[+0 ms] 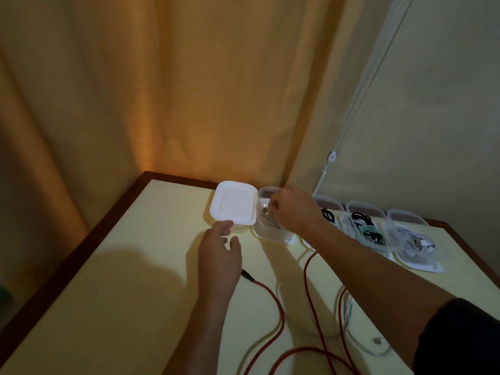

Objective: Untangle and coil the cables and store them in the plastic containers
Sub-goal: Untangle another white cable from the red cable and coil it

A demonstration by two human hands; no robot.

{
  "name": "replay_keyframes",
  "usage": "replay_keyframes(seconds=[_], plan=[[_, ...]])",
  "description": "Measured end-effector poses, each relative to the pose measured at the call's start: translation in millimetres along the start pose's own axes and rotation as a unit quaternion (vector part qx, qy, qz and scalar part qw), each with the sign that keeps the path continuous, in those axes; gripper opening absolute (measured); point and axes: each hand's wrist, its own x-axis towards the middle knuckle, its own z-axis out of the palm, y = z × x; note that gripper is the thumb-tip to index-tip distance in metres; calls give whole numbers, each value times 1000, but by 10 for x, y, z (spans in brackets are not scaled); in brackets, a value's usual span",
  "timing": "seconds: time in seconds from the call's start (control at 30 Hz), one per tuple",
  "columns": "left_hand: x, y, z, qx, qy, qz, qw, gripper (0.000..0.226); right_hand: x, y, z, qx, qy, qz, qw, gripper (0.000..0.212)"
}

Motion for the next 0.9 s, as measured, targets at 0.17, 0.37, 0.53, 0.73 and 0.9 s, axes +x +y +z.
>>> replay_keyframes(seconds=[0.17, 0.37, 0.53, 0.73, 0.9], plan=[[151, -89, -89, 28, 7, -15, 999, 67, -68, -245, -66, 4, -81, -138, 987, 41], [285, -255, -47, 36, -30, -5, 999, 93, 7, -326, 138, -95, -45, -208, 972, 37], [411, -409, 11, 16, -24, 11, 1000, 102, 4, -475, 183, -91, -34, -255, 962, 26], [491, -489, -22, 41, 36, 27, 998, 88, -76, -553, 190, -57, -18, -294, 954, 26], [487, -494, -11, 41, 60, 24, 997, 84, -81, -545, 139, -3, -22, -282, 959, 33]])
